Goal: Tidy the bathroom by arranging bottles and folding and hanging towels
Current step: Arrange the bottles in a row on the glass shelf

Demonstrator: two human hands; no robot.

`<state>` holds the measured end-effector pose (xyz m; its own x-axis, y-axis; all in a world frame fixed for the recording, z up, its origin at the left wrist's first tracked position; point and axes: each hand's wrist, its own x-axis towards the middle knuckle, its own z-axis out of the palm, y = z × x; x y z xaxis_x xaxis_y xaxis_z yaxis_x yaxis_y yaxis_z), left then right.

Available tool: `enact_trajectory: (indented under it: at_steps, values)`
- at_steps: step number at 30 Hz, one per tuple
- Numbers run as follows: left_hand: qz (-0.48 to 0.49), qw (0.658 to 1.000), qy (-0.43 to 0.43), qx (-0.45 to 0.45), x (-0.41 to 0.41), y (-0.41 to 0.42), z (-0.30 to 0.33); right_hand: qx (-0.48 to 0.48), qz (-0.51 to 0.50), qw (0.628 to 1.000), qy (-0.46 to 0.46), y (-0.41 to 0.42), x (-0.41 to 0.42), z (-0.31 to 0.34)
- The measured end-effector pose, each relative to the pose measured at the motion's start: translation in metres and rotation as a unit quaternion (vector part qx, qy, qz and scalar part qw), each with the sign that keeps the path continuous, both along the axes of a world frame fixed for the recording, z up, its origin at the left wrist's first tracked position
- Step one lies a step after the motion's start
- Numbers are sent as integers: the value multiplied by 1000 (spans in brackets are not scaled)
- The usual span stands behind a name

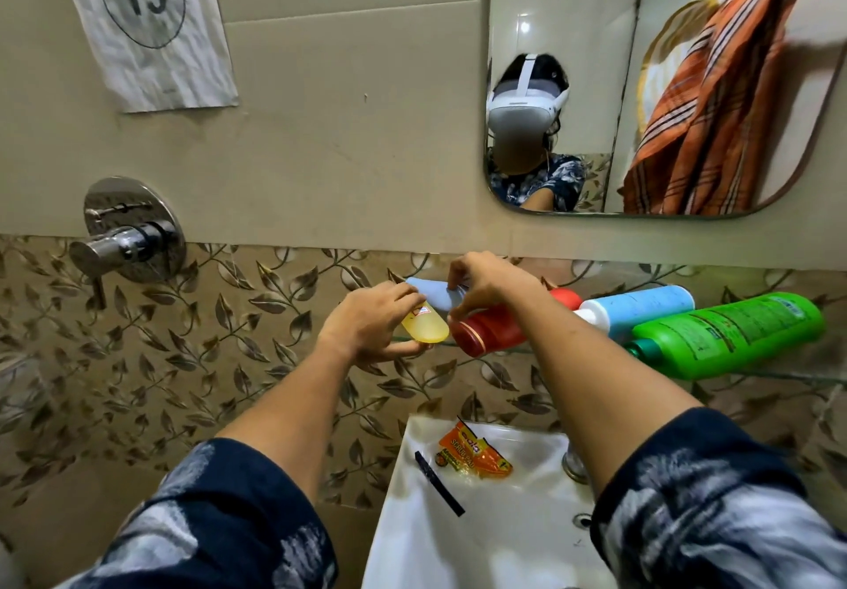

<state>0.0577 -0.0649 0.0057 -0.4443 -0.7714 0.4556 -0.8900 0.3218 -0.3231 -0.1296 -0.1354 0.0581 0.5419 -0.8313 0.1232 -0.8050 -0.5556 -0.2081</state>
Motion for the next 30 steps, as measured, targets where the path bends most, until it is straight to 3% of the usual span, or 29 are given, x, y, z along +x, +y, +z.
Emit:
enact_trajectory:
  at_steps: [6, 11, 17, 22, 26, 30]
  values:
    - [-9, 999, 37, -24, 4, -3, -7, 10, 24, 1000, 14, 0, 4, 8]
    - [-18, 988, 141, -61, -2, -9, -7, 3, 20, 999, -31, -2, -3, 23]
    - [57, 935, 345, -64, -12, -22, 3, -11, 13, 1000, -6, -6, -6, 38]
    - [20, 875, 484, -1, -17, -31, 5, -2, 31, 1000, -3, -5, 1, 45]
    - [-8, 836, 548, 26, -14, -29, 1, 3, 49, 999, 2, -2, 8, 46]
    - [-19, 826, 563, 30, -16, -26, 0, -1, 66, 998, 18, 6, 11, 46]
